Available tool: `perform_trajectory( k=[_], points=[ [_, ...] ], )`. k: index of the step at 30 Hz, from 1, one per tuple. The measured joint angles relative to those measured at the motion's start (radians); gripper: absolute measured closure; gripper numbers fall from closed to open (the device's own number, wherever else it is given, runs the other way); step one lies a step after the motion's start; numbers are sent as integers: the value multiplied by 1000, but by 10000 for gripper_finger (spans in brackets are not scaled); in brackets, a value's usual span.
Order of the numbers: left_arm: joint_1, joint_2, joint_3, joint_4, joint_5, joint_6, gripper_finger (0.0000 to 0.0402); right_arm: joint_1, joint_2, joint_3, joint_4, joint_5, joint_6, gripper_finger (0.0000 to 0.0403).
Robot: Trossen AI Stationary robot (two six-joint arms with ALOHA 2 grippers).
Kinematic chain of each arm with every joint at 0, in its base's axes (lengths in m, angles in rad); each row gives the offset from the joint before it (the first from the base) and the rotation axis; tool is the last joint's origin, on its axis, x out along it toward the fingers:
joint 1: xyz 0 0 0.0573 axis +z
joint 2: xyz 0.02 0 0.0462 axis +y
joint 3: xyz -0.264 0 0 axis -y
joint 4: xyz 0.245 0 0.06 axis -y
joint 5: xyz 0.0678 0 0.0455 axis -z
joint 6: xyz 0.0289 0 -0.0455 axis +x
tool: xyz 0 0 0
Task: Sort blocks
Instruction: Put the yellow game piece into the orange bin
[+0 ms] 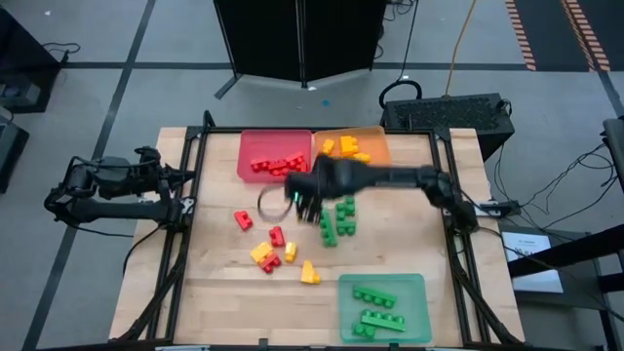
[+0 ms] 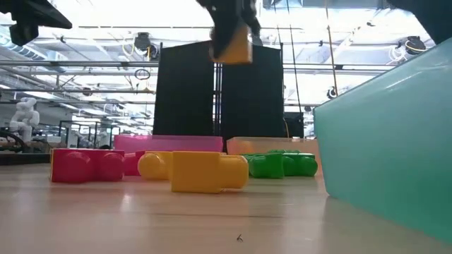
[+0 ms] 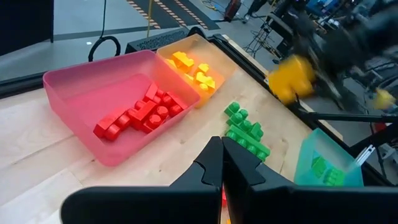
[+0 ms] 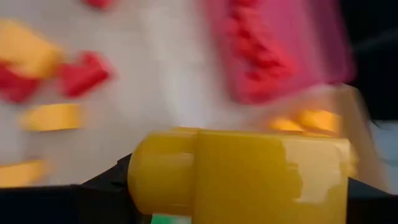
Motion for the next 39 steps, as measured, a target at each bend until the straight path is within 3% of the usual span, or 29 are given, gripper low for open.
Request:
perform_trajectory(
  k=[9,16,27,34,39],
  points=[
    [0,0,0,-2,9,0,400,-291,-19,-1,-73,4,-61,154],
    [0,0,0,-58,11,1,400,-445,-17,-88,77,-136,-50,154],
    [0,0,0,-107,9,2,400,-535,-18,-301,164,-261,121,154],
    [0,0,0,-106,3,10,400,-544,-18,-356,173,-262,138,36],
    [0,0,0,-106,-4,10,400,-539,-19,-312,166,-278,118,28]
  ],
)
